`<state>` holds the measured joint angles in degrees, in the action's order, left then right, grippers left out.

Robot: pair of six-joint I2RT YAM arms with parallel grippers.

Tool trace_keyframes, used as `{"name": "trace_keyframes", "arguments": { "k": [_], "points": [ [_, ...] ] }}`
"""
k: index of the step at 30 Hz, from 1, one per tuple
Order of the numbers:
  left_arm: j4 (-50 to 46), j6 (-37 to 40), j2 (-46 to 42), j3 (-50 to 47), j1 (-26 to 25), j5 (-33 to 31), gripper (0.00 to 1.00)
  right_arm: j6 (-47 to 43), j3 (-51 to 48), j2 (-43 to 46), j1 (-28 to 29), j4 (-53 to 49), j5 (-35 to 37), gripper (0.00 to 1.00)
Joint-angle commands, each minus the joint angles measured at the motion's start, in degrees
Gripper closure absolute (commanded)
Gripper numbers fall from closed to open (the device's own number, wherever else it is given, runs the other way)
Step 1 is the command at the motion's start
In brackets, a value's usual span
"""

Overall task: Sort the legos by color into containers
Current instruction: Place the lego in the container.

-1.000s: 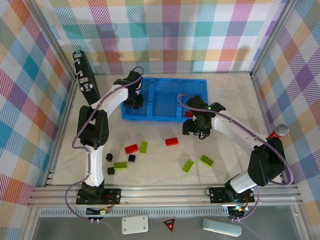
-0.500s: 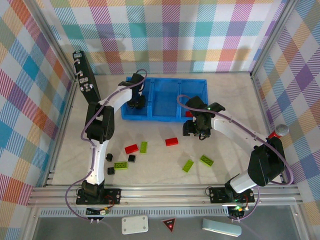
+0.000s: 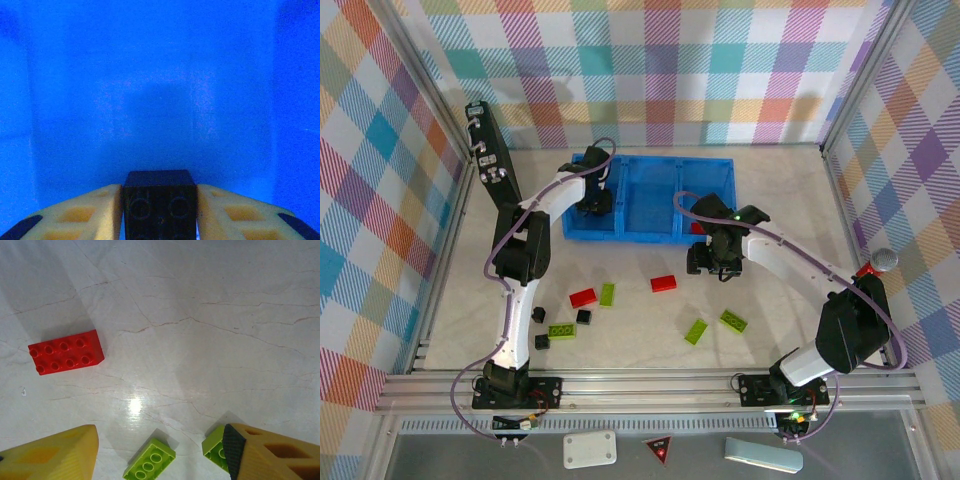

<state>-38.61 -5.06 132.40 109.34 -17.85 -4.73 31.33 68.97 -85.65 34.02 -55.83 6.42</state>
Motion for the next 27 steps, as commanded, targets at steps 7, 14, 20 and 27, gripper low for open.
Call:
{"name": "trace_keyframes", "arguments": {
  "k": [7,14,20,27],
  "points": [
    [-1.16,-0.12,-2.99,1.51,0.36,0.77,0.56,1.27,0.05,1.05,1.13,-1.09,0.1,0.32],
    [-3.03,-0.56,-6.96,0.73,0.36,1.58,0.56,1.52,0.79,-0.68,2.93,-0.7,0.31,0.32],
    [-4.29,-1.09,-11.44,-1.65,0.36,2.47,0.56,1.88,1.69,-2.39,4.53,-0.29,0.53,0.32],
    [-5.85,-1.12,-18.58,-7.49,0.36,3.39,0.56,2.82,0.77,-2.95,5.51,0.32,0.65,0.32]
  ]
}}
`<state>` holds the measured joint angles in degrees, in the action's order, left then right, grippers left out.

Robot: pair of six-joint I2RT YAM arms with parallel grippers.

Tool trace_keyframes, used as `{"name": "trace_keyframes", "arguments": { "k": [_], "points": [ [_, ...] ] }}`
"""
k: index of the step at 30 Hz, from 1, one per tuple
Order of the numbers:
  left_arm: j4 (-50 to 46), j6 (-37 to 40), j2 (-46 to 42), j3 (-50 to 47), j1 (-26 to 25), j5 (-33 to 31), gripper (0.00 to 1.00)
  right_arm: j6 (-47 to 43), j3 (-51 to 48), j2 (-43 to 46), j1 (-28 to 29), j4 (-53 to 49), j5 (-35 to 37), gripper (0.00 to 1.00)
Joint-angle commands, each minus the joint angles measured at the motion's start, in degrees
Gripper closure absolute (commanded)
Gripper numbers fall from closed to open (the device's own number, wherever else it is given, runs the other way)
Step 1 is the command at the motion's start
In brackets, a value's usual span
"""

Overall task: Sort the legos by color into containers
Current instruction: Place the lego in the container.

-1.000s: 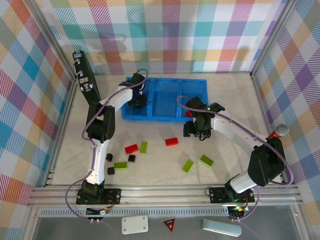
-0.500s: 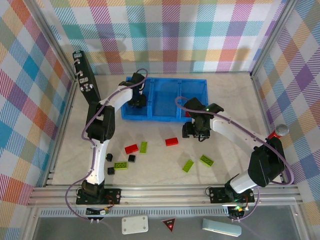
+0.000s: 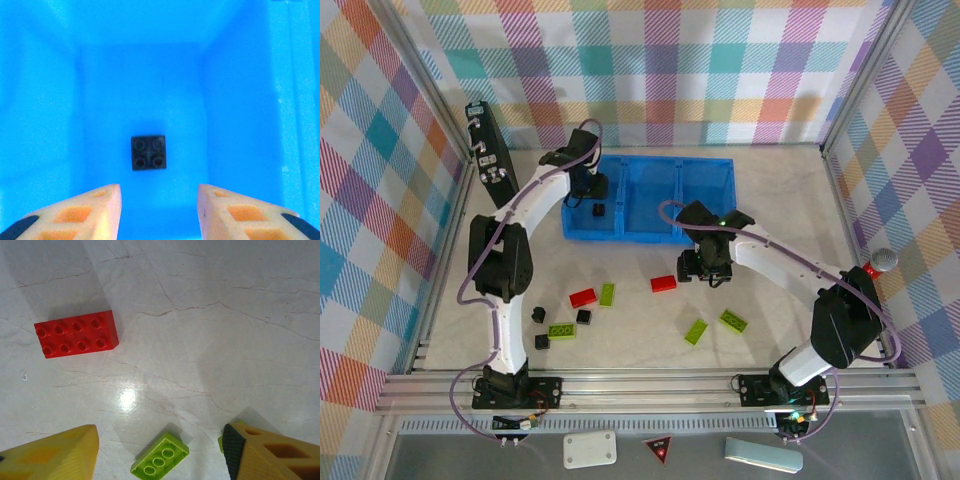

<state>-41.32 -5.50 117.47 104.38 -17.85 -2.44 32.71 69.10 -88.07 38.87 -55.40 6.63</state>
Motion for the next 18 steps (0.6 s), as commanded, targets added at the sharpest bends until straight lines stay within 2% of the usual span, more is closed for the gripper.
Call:
{"name": "trace_keyframes", "arguments": {
  "k": [1,9,18],
  "points": [
    [-3.37,-0.67,-4.7,-3.59,0.36,1.14,0.56,1.55,0.51,-0.67,0.82,0.07,0.36,0.32],
    [-6.78,0.79,-13.48,-11.07,0.44,0.65,0.56,1.66,2.19,-5.21,3.61,1.81,-0.28,0.32],
    [-11.73,3.03,-23.48,-16.84,0.61,-1.64,0.53,1.11,9.37,-14.26,6.78,3.24,-0.71,0.33]
  ]
}}
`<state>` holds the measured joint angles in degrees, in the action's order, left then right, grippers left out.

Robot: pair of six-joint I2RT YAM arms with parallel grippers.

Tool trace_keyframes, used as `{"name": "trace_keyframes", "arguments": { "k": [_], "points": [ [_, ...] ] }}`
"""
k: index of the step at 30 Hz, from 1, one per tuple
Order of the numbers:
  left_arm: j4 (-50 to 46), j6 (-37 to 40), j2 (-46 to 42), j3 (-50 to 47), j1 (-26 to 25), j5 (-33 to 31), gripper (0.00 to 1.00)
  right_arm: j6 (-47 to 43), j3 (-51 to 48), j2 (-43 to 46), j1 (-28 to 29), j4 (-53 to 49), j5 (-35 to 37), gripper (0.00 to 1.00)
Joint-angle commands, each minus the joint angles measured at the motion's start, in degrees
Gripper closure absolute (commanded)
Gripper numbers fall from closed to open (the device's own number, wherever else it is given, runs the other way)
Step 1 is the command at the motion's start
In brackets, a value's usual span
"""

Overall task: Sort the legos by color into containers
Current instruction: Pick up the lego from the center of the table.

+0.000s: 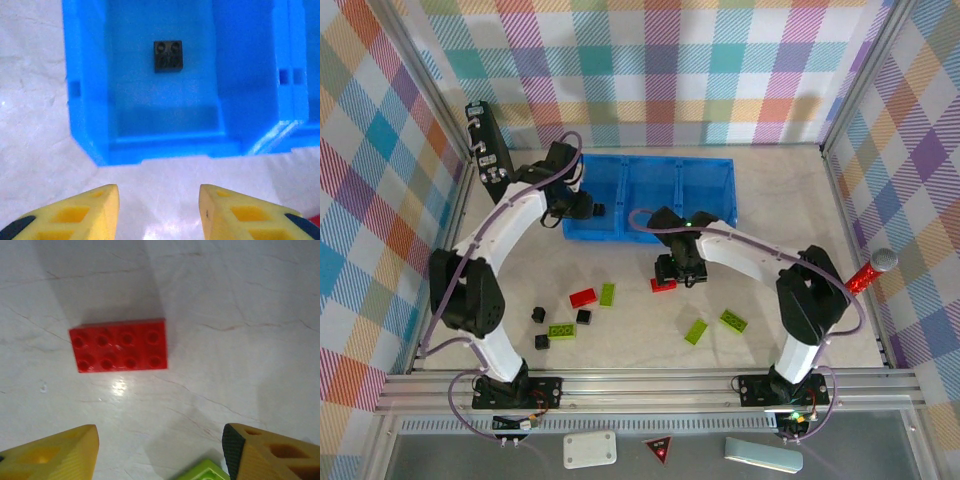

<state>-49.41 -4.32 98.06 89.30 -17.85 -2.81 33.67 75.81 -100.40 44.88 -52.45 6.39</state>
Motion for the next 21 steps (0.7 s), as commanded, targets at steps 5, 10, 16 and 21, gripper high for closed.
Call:
{"name": "trace_keyframes", "arguments": {
  "k": [5,10,16,21],
  "points": [
    [-5.35,3.85,-7.61,-5.13,1.56,-0.88,0.51,-0.1,4.09,-4.42,0.91,0.8,-0.25,0.32],
    [-1.79,6.42,-10.38,-10.36,2.19,-0.54,0.49,-0.37,3.94,-5.76,0.99,1.6,-0.33,0.26],
    [2.16,7.22,-11.35,-14.12,2.46,0.12,0.49,0.16,4.17,-7.58,1.17,2.59,-0.3,0.19],
    [3.76,7.62,-11.75,-15.52,2.9,-0.05,0.49,1.44,4.64,-9.74,1.35,3.71,0.13,0.15]
  ]
}}
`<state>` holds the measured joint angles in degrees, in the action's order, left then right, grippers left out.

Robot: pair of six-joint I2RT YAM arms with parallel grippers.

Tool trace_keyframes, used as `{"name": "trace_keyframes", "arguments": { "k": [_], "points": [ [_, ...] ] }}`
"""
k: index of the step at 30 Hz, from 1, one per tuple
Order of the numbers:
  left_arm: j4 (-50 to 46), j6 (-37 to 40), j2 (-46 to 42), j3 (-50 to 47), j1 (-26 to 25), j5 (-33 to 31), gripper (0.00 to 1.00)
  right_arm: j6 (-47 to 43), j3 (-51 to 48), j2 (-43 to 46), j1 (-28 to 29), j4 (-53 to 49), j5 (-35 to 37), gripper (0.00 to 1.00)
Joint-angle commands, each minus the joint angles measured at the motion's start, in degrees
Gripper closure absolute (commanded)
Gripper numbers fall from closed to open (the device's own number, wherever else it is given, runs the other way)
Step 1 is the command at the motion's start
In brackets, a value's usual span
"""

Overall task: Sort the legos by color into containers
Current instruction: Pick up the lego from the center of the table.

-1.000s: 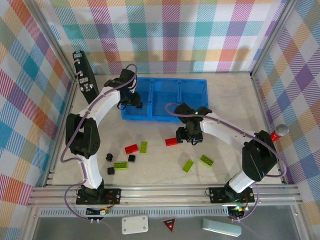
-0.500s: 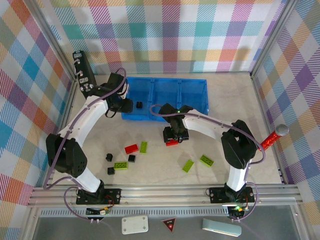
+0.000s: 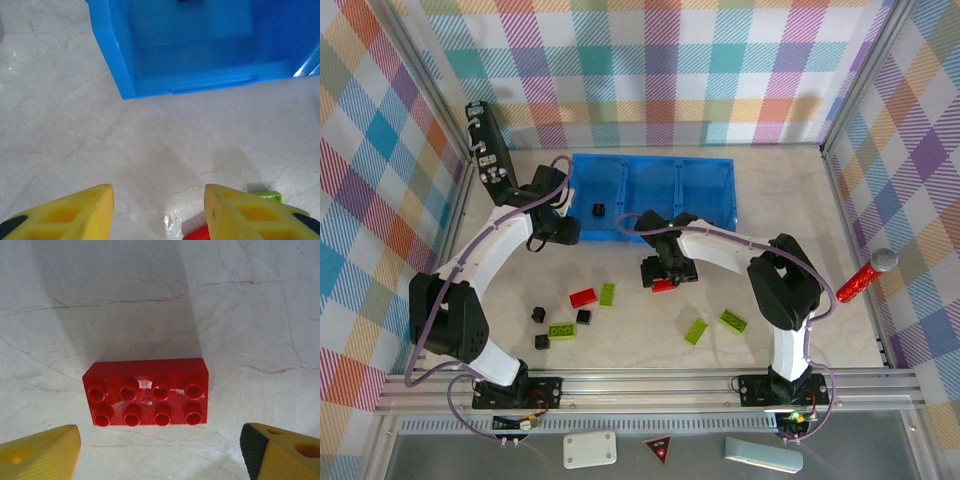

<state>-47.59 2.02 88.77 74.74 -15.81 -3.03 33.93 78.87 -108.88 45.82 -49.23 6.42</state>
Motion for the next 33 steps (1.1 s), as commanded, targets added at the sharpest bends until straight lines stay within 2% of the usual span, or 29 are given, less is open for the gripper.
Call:
{"name": "trace_keyframes", "arguments": {
  "k": [1,7,20,33],
  "points": [
    [2.06,1.22,-2.53,-1.23,0.87,0.37,0.49,1.18,1.78,-1.92,0.49,0.58,0.06,0.14],
    [1.8,1.23,-1.85,-1.44,0.87,1.3,0.49,1.13,3.31,-4.62,0.86,0.31,0.13,0.14],
    [1.81,0.97,-1.29,-1.38,0.96,2.24,0.49,0.92,3.4,-5.11,0.96,0.18,-0.06,0.27],
    [1.8,0.97,-1.33,-1.42,1.03,2.15,0.49,0.83,3.75,-4.7,1.11,-0.47,-0.18,0.33]
  ]
}}
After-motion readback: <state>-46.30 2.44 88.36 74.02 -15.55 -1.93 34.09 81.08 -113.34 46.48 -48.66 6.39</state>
